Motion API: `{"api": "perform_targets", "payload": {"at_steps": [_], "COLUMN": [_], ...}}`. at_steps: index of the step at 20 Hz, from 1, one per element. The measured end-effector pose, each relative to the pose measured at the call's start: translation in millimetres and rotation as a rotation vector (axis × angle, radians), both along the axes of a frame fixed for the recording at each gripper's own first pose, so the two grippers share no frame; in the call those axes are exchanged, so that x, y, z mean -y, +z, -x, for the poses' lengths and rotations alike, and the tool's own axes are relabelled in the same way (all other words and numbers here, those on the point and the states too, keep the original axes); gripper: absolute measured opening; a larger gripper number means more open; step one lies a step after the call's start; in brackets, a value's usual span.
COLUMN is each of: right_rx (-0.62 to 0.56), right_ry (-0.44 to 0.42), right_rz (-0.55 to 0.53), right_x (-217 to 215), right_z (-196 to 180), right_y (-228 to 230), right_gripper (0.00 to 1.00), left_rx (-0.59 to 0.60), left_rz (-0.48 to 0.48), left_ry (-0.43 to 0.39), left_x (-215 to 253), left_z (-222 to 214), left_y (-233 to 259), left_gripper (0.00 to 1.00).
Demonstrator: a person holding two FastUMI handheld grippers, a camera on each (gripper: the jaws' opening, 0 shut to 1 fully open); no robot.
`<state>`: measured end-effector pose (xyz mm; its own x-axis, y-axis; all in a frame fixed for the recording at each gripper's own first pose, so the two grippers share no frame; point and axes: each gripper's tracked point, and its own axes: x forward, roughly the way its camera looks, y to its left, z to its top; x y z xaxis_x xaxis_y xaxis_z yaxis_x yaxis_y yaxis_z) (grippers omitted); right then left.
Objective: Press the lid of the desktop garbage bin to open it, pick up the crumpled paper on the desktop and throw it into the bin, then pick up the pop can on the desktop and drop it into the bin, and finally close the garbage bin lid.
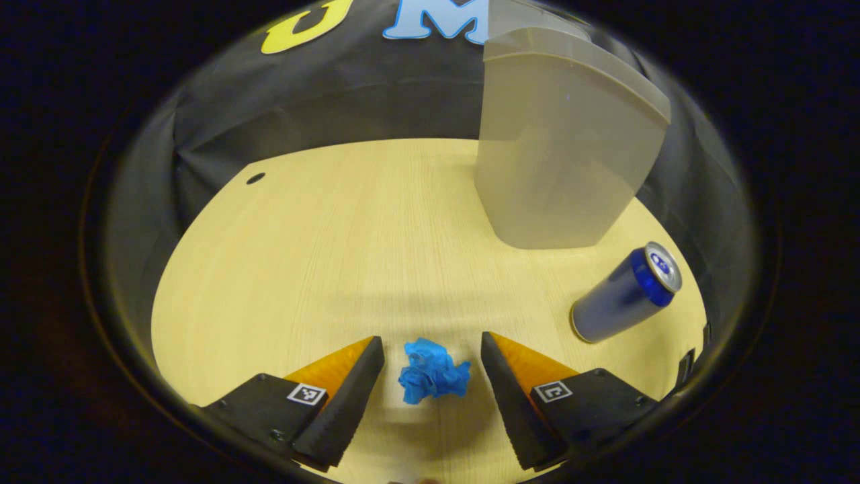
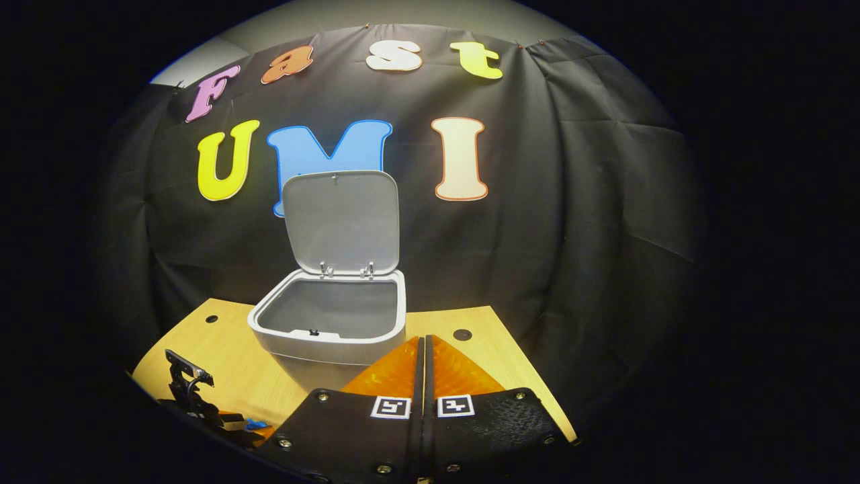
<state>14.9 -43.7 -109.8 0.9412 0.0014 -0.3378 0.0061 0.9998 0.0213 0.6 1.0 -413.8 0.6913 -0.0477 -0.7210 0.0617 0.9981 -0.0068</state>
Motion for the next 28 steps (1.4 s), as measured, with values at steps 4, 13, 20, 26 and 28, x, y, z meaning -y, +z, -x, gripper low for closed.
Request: {"api": "perform_targets", "payload": {"at_steps": [4, 13, 20, 26, 28], "right_rx": [-0.014, -0.033, -0.035, -0.035, -0.035], "right_ry": [-0.002, 0.003, 0.014, 0.014, 0.014], "right_rz": [0.002, 0.003, 0.004, 0.005, 0.004], "right_x": [1.3, -1.8, -7.6, -8.3, -8.5], "right_z": [-0.9, -4.4, -3.6, -2.9, -2.7], "right_y": [-4.6, -8.8, -9.9, -8.8, -8.6], "right_gripper": [0.0, 0.0, 0.0, 0.0, 0.0], "left_rx": [-0.016, -0.011, 0.002, 0.072, 0.102], "left_rz": [-0.018, -0.058, -0.075, -0.081, -0.077], "left_ry": [-0.016, -0.025, -0.04, -0.057, -0.06], "left_x": [-1.0, -0.3, -1.2, 0.6, 1.5], "left_z": [3.7, 5.8, 1.5, -19.1, -28.3], "left_y": [-9.4, -17.9, -15.3, 15.4, 30.9], "left_gripper": [0.96, 0.89, 0.47, 0.48, 0.46]}}
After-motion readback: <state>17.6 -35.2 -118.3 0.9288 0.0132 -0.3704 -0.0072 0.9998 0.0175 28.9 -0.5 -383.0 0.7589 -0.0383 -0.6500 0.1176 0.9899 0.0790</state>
